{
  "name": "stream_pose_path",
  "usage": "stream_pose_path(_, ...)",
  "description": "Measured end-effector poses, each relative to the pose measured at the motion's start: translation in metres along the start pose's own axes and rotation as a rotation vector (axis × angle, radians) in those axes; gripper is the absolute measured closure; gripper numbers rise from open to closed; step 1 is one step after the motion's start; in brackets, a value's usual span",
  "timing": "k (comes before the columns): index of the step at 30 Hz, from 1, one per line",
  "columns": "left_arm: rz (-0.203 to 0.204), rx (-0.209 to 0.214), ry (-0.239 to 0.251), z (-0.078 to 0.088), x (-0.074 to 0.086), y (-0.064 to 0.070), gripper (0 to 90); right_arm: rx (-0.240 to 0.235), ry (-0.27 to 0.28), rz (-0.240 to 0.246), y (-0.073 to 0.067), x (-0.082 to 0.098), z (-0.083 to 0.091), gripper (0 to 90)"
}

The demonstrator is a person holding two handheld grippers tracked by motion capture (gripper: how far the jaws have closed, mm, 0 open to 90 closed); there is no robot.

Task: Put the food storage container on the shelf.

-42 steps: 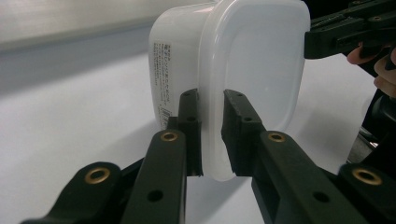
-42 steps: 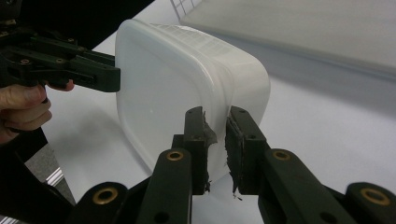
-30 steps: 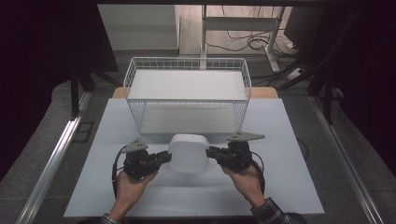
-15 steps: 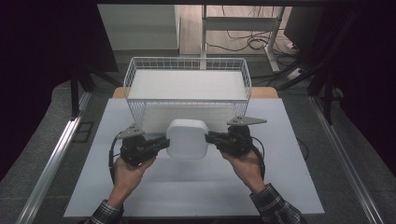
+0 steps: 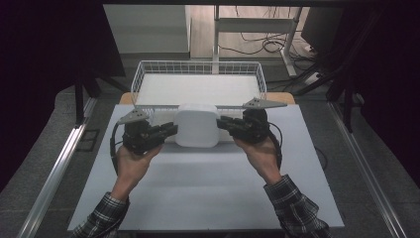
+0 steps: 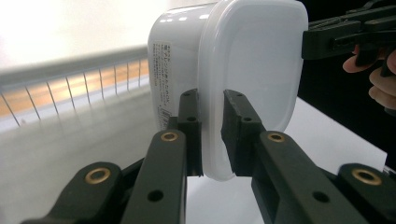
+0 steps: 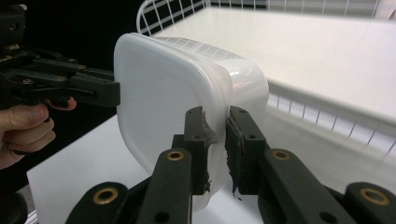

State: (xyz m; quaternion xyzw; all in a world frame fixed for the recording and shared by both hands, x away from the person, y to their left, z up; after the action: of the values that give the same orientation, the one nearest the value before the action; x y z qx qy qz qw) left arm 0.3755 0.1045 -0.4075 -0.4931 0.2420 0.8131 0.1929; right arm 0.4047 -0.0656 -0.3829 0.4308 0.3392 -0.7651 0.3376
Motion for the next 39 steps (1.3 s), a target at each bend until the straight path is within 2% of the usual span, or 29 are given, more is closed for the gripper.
stream_pose_path(1,-0.001,0.000,0.005,0.000,-0.004,-0.001,79.0,0.002,0.007,0.004,0.001,-0.009,0.000,77.9)
stream_pose_path(4,-0.003,0.001,0.015,0.000,-0.016,-0.006,79.0,0.006,0.012,0.010,0.002,-0.018,-0.002,77.9)
stream_pose_path(5,-0.005,0.000,0.021,0.000,-0.025,-0.009,79.0,0.008,0.018,0.012,0.004,-0.027,-0.002,77.9)
stream_pose_path(7,-0.007,-0.001,0.026,0.000,-0.030,-0.011,79.0,0.007,0.021,0.011,0.005,-0.031,-0.003,77.9)
stream_pose_path(9,-0.008,0.002,0.035,-0.001,-0.043,-0.015,79.0,0.014,0.031,0.015,0.008,-0.045,-0.004,77.8)
stream_pose_path(11,-0.008,0.002,0.037,-0.002,-0.048,-0.017,79.1,0.018,0.033,0.019,0.010,-0.050,-0.004,77.8)
stream_pose_path(13,-0.004,0.005,0.042,-0.005,-0.059,-0.021,79.0,0.026,0.039,0.023,0.014,-0.063,-0.006,77.8)
stream_pose_path(16,0.000,0.005,0.041,-0.008,-0.066,-0.024,79.0,0.027,0.045,0.018,0.018,-0.070,-0.007,77.7)
stream_pose_path(17,0.006,0.006,0.040,-0.012,-0.072,-0.027,79.0,0.033,0.049,0.014,0.023,-0.076,-0.009,77.6)
stream_pose_path(21,0.017,0.004,0.035,-0.019,-0.079,-0.031,79.0,0.043,0.052,0.004,0.032,-0.084,-0.012,77.5)
stream_pose_path(27,0.059,0.020,0.016,-0.034,-0.083,-0.038,79.1,0.061,0.046,-0.022,0.050,-0.090,-0.020,77.0)
stream_pose_path(35,0.076,0.041,0.003,-0.041,-0.085,-0.041,78.7,0.081,0.045,-0.038,0.061,-0.091,-0.025,75.0)
stream_pose_path(39,0.076,0.040,-0.003,-0.044,-0.088,-0.042,75.8,0.092,0.038,-0.026,0.062,-0.092,-0.031,65.6)
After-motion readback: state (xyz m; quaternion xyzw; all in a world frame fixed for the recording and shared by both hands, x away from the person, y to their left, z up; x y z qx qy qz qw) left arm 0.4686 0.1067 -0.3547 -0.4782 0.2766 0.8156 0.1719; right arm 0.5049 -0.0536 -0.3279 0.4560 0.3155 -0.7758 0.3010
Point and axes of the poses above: each handheld gripper's, and its own axes: z roughly backward along the jaws, x roughly out of its underside, y roughly to its right, the point moved 10 cm from there along -z, roughly forward along the jaws, and after that the axes turned 6 degrees about -x, right-handed, at the moved point
